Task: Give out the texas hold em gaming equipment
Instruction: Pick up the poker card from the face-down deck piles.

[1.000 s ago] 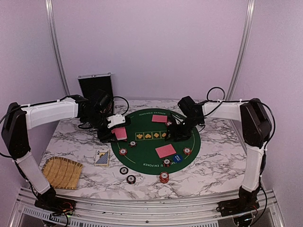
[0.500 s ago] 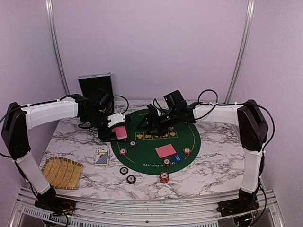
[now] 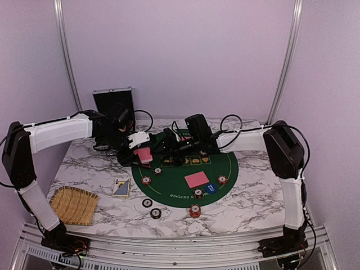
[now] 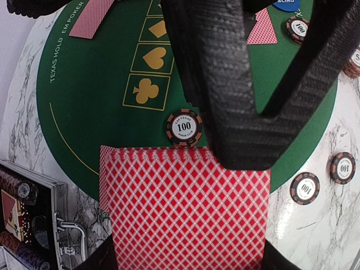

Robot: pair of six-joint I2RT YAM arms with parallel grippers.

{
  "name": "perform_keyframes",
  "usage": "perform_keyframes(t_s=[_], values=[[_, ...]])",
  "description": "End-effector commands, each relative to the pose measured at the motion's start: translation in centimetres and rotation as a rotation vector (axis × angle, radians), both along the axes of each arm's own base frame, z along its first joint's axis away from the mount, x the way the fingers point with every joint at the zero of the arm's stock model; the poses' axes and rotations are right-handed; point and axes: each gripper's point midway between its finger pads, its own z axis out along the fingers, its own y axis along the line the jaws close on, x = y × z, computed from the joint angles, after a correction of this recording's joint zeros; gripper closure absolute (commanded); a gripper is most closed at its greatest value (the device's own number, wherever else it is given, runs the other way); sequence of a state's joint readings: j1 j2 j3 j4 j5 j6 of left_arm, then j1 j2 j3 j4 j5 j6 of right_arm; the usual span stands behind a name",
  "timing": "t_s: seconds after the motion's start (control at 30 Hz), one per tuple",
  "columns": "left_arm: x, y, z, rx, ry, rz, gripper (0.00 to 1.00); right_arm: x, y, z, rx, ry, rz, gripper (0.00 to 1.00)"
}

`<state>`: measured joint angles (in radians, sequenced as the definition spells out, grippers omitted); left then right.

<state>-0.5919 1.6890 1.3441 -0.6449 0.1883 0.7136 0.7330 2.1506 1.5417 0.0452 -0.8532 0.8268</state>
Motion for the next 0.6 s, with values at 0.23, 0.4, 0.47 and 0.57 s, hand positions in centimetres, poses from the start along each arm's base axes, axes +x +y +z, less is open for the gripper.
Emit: perform_keyframes(t_s=[0.23, 0.4, 0.47, 0.57], values=[[0.1, -0.7, 0.5, -0.028, 0.018, -0.002, 1.0, -0.1, 3.2, 2.1, 0.136, 0.003, 0.046, 0.11], [0.2, -0.9, 0.5, -0.033, 0.02, -0.002, 1.0, 0.2, 4.3, 1.7, 0.144, 0.015, 0.052, 0.12], [0.2, -0.9, 0.5, -0.034, 0.021, -0.002, 1.0, 0.2, 4.9, 1.5, 0.145, 0.022, 0.06, 0.11], [0.2, -0.9, 0.5, -0.032, 0.018, -0.002, 1.0, 0.2, 5.7, 1.1, 0.142, 0.033, 0.069, 0.12]])
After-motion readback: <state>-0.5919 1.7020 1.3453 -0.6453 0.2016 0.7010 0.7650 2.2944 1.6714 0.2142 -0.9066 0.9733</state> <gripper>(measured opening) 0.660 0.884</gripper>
